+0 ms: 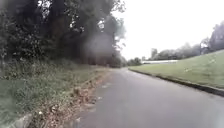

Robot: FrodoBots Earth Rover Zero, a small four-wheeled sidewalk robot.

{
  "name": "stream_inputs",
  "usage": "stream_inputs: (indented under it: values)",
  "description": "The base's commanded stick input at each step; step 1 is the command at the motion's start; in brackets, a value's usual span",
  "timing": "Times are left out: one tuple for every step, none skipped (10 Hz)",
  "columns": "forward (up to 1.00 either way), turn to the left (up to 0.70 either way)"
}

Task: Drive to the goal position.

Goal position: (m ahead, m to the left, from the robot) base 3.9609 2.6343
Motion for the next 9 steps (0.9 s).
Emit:
stream_inputs:
  values:
    - [0.70,0.00]
    - [0.70,0.00]
    - [0.70,0.00]
    - [0.70,0.00]
    - [0.70,0.00]
    - [0.70,0.00]
    - [0.70,0.00]
    - [0.70,0.00]
    - [0.70,0.00]
